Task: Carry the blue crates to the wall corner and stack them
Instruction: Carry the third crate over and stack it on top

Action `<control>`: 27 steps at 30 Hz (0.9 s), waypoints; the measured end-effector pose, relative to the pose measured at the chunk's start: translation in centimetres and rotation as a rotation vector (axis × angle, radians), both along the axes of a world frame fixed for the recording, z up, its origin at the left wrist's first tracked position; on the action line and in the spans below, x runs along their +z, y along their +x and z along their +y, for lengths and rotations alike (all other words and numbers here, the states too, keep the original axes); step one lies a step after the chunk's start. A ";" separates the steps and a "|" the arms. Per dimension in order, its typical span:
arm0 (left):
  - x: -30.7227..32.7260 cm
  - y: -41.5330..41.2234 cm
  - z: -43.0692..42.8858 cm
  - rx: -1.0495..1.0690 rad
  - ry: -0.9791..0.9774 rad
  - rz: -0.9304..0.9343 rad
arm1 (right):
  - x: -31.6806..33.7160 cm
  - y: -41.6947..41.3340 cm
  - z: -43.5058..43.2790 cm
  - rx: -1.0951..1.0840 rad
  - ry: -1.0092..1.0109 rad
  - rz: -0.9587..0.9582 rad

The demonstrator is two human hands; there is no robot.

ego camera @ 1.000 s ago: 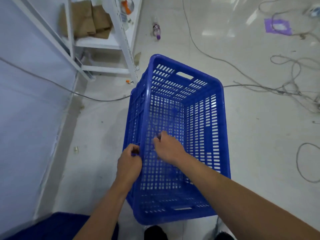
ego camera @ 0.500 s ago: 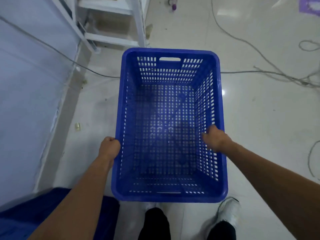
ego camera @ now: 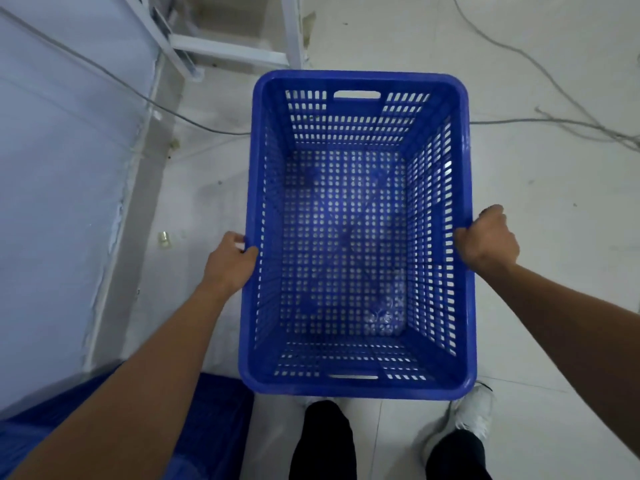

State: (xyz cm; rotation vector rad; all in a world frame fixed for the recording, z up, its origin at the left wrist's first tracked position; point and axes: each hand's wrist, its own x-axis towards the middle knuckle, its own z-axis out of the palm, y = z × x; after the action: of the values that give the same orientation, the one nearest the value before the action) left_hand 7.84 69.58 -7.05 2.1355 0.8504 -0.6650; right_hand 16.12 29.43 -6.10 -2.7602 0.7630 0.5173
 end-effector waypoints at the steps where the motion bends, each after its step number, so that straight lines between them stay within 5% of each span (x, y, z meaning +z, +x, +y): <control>1: 0.3 0.6 -0.1 0.004 -0.008 -0.016 | 0.1 0.2 -0.1 0.016 -0.009 0.019; 7: 0.8 3.0 -1.0 0.110 -0.040 -0.043 | 0.1 1.0 -1.2 0.051 0.120 0.233; 17: 0.9 3.2 -2.0 0.026 0.103 -0.008 | 0.6 -0.5 -2.2 -0.027 0.119 0.193; 27: 14.2 2.2 -7.6 0.008 0.184 0.007 | 12.9 -1.8 -7.5 0.010 0.225 0.139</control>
State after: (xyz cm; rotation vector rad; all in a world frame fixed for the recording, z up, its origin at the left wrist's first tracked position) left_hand 10.00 61.99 7.13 2.2931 0.9554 -0.6106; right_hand 14.31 21.97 6.82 -2.5419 0.6752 0.7547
